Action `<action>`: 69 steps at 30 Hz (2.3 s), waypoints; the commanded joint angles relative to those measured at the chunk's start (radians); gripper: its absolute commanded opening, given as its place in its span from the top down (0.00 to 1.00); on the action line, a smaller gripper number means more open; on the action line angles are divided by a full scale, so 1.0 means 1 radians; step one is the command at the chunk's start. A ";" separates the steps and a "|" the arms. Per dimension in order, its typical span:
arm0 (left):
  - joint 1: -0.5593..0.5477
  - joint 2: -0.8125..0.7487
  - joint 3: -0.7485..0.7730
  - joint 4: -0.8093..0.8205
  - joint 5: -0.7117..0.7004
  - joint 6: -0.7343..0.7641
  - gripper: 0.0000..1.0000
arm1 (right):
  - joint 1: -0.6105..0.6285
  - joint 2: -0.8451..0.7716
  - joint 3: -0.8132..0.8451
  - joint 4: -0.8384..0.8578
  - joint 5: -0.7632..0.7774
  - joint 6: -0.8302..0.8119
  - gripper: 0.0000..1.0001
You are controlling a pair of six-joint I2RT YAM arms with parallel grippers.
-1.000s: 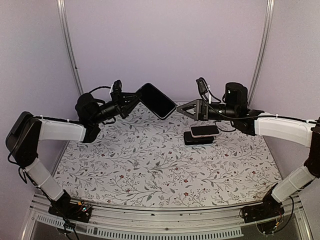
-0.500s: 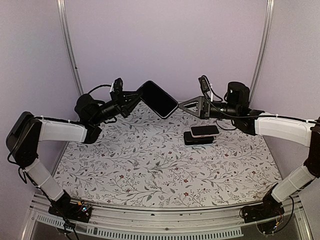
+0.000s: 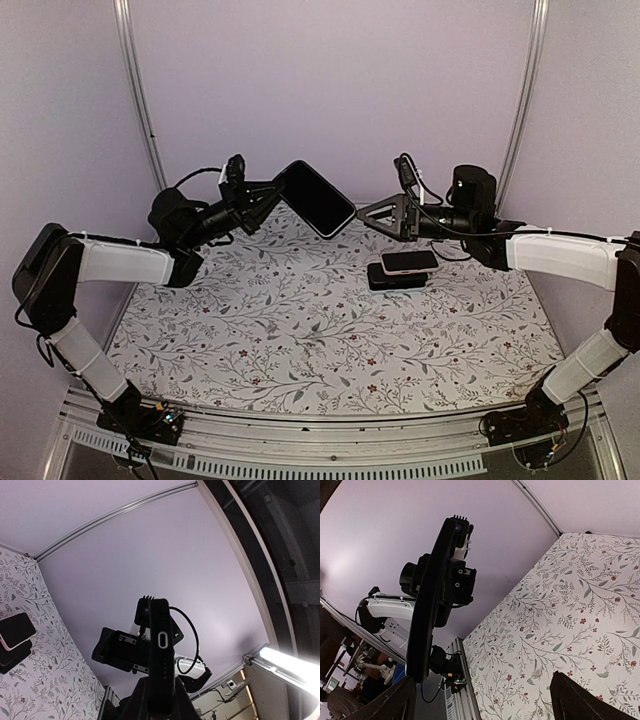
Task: Take the phone out of the phone case
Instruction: Remove the bottom right corner of the phone case from the phone.
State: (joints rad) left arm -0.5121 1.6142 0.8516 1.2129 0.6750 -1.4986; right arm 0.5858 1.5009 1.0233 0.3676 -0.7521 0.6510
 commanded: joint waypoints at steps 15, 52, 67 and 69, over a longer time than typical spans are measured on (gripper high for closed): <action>-0.020 -0.010 0.036 0.031 -0.008 0.025 1.00 | -0.003 -0.036 -0.012 0.035 -0.057 0.004 0.04; -0.026 -0.036 0.049 0.228 0.020 -0.035 1.00 | -0.011 0.080 -0.001 -0.049 -0.011 0.046 0.07; -0.033 0.010 0.041 0.289 0.005 -0.089 1.00 | -0.016 0.030 -0.028 0.002 -0.030 0.031 0.06; -0.034 0.011 0.040 0.291 0.003 -0.090 1.00 | -0.018 0.031 -0.029 0.005 -0.033 0.035 0.06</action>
State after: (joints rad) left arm -0.5209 1.6440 0.8520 1.3052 0.6842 -1.5246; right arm 0.5831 1.5288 1.0218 0.4122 -0.8185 0.6960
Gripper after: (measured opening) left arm 0.117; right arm 0.942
